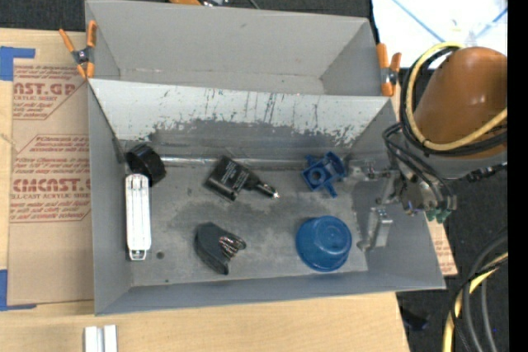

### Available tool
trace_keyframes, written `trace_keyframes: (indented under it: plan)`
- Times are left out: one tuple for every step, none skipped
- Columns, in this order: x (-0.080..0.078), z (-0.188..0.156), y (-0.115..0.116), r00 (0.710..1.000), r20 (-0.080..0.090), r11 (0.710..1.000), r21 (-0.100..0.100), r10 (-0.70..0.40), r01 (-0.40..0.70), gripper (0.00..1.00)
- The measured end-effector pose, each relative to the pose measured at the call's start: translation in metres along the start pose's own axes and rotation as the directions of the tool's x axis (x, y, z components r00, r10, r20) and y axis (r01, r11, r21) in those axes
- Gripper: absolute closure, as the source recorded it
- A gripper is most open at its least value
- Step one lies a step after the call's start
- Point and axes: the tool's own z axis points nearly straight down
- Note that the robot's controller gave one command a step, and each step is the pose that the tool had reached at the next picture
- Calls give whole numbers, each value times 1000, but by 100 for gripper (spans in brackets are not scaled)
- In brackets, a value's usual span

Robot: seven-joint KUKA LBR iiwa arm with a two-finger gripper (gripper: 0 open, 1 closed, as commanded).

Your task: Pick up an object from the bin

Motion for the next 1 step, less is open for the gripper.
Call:
trace_keyframes:
  plan:
    - [-2, -4, 0, 1000, 9, 1000, 1, -2, 2, 0]
